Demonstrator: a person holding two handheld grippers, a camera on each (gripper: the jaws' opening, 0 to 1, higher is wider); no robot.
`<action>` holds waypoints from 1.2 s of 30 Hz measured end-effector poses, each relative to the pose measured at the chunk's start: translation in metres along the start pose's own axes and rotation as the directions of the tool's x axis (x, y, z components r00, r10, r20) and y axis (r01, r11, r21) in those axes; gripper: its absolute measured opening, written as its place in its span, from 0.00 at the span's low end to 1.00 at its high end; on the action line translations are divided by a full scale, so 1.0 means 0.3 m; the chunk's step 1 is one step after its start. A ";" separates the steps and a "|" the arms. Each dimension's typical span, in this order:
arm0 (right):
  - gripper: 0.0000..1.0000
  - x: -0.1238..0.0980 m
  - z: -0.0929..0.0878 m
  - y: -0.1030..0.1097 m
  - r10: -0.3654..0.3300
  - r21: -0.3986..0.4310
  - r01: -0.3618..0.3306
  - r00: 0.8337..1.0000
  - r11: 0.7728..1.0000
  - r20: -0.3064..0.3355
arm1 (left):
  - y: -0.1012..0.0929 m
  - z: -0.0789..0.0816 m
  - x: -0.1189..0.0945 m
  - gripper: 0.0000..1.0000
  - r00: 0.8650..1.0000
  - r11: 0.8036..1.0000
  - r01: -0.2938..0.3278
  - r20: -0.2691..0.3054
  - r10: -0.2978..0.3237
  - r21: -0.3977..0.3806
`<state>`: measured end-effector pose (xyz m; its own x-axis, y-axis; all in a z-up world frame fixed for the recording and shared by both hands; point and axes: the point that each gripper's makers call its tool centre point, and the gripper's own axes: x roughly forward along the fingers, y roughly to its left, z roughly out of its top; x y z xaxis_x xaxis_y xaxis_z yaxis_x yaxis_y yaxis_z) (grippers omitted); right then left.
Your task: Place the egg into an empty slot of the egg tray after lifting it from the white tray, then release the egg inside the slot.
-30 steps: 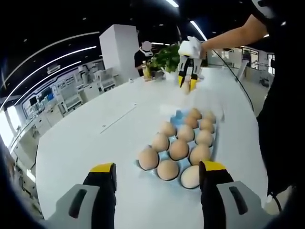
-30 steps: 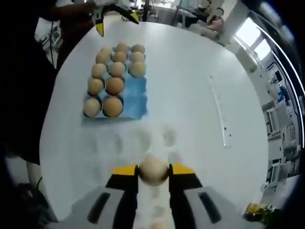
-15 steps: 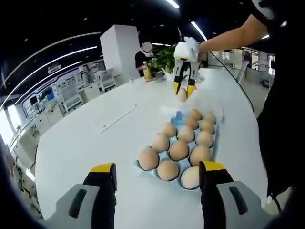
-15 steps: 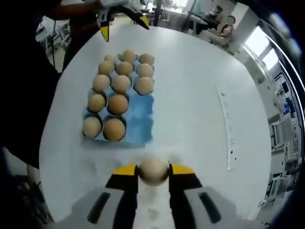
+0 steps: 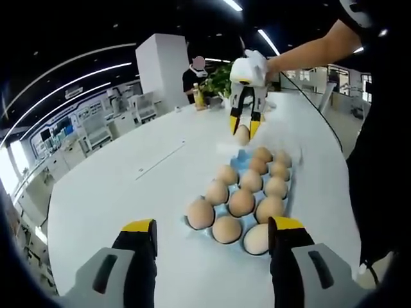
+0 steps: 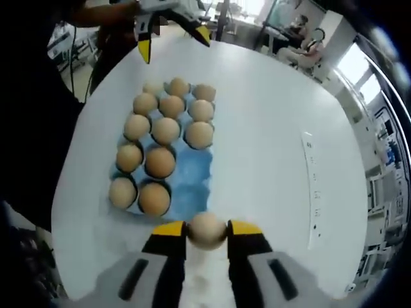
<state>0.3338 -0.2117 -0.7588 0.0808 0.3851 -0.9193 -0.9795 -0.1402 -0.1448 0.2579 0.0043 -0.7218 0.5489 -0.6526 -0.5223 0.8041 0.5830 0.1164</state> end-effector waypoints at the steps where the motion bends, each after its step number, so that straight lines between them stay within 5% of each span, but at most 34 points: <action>1: 0.24 0.004 0.008 0.000 0.001 -0.006 -0.001 1.000 1.000 0.004 | -0.001 0.000 0.000 0.71 1.000 1.000 0.000 -0.001 0.000 0.000; 36: 0.24 0.125 0.195 0.030 0.073 -0.086 -0.067 0.995 0.994 0.069 | 0.003 -0.010 -0.003 0.71 1.000 1.000 -0.001 -0.005 0.001 -0.001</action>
<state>0.3173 -0.1452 -0.7730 -0.0043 0.4359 -0.9000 -0.9631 -0.2440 -0.1136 0.2575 0.0068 -0.7238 0.5488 -0.6493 -0.5265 0.8030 0.5845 0.1162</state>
